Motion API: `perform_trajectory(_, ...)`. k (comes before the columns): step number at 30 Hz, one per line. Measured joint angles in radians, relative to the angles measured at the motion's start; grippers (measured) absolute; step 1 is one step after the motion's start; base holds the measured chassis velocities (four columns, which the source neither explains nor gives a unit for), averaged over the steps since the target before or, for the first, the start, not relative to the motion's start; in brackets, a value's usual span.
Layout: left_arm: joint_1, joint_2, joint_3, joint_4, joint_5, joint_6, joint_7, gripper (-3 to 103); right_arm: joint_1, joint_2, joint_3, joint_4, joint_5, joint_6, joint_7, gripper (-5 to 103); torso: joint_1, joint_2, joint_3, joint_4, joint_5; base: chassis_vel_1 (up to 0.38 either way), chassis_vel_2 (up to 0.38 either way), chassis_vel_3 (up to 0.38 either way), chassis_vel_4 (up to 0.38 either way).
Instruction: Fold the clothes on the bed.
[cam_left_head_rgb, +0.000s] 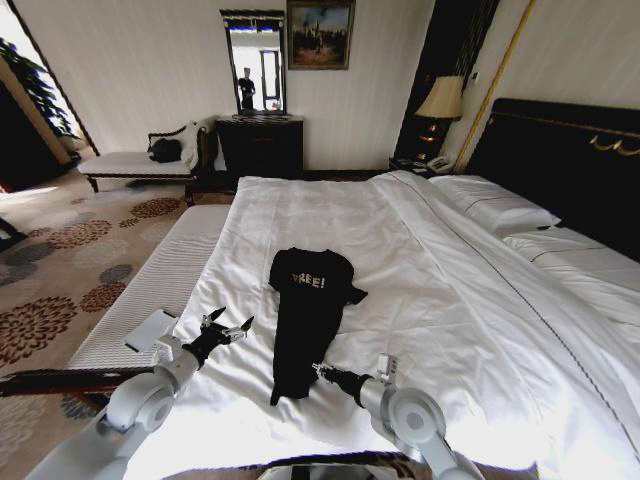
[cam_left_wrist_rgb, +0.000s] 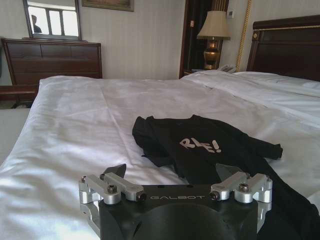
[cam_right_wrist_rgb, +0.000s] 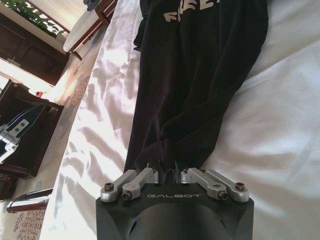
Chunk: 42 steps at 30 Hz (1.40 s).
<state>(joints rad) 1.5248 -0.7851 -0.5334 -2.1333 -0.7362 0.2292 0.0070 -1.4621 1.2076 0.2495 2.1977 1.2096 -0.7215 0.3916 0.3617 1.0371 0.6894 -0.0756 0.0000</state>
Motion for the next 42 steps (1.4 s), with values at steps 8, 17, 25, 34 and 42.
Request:
perform_trajectory(8, -0.002, -0.003, 0.004, -0.001, 0.001, 0.000, 0.000, 100, -0.005, 0.007, 0.000, 0.007, 0.002, 0.001, 0.006, 1, 0.000, 0.000, 0.000, 0.0000, 0.0000, 0.000, 0.000, 0.000, 0.000)
perform_trajectory(17, 0.008, -0.026, 0.001, -0.001, 0.016, 0.000, 0.000, 100, -0.041, -0.003, 0.059, 0.042, -0.015, 0.012, 0.003, 0, 0.000, 0.000, 0.000, 0.0002, 0.0000, 0.000, 0.000, 0.000, 0.000)
perform_trajectory(25, 0.008, -0.058, 0.019, 0.012, 0.037, -0.002, 0.000, 100, -0.197, -0.039, 0.189, 0.076, -0.138, 0.062, -0.040, 0, 0.000, 0.000, 0.000, -0.0002, 0.0003, 0.000, 0.000, 0.000, 0.000)
perform_trajectory(34, 0.049, -0.102, 0.015, 0.014, 0.073, -0.006, 0.000, 100, -0.340, -0.023, 0.340, 0.136, -0.195, 0.083, -0.014, 0, 0.000, 0.000, 0.000, -0.0001, 0.0001, 0.000, 0.000, 0.000, 0.000)
perform_trajectory(42, 0.080, -0.133, 0.023, 0.029, 0.098, -0.004, 0.000, 100, -0.451, 0.073, 0.353, 0.199, -0.273, 0.079, -0.006, 0, 0.000, 0.000, 0.000, -0.0001, 0.0000, 0.000, 0.000, 0.000, 0.000)
